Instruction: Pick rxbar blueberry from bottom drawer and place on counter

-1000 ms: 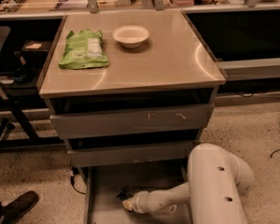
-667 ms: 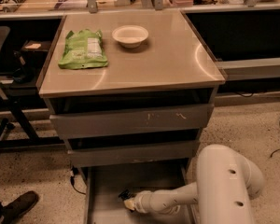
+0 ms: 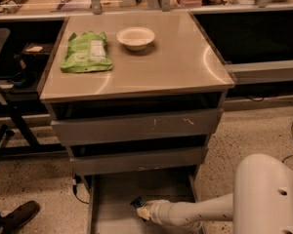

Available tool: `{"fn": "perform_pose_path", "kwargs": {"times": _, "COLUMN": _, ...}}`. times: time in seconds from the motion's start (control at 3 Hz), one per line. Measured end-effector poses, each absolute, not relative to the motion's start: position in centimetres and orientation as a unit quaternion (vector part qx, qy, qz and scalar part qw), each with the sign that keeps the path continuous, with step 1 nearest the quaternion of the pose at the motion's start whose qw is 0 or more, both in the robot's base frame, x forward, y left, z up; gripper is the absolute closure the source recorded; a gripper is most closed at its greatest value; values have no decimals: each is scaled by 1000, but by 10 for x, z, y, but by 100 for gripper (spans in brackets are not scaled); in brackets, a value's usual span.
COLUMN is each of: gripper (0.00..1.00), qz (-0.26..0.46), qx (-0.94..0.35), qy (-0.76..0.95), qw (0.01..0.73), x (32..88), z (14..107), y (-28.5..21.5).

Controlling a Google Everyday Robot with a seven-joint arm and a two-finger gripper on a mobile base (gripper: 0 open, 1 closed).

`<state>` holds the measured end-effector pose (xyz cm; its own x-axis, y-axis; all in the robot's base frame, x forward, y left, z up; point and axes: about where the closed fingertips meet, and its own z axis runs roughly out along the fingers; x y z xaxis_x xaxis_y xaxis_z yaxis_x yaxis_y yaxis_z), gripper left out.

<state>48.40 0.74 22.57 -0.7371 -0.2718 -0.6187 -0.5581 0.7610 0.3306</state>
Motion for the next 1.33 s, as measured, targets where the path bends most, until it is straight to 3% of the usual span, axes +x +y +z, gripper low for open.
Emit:
{"fn": "perform_pose_path", "kwargs": {"times": 0.33, "gripper": 100, "qz": 248, "qx": -205, "qy": 898, "qw": 300, "x": 470, "z": 264, "y": -29}}
{"fn": "perform_pose_path", "kwargs": {"times": 1.33, "gripper": 100, "qz": 234, "qx": -210, "qy": 887, "qw": 339, "x": 471, "z": 324, "y": -29}}
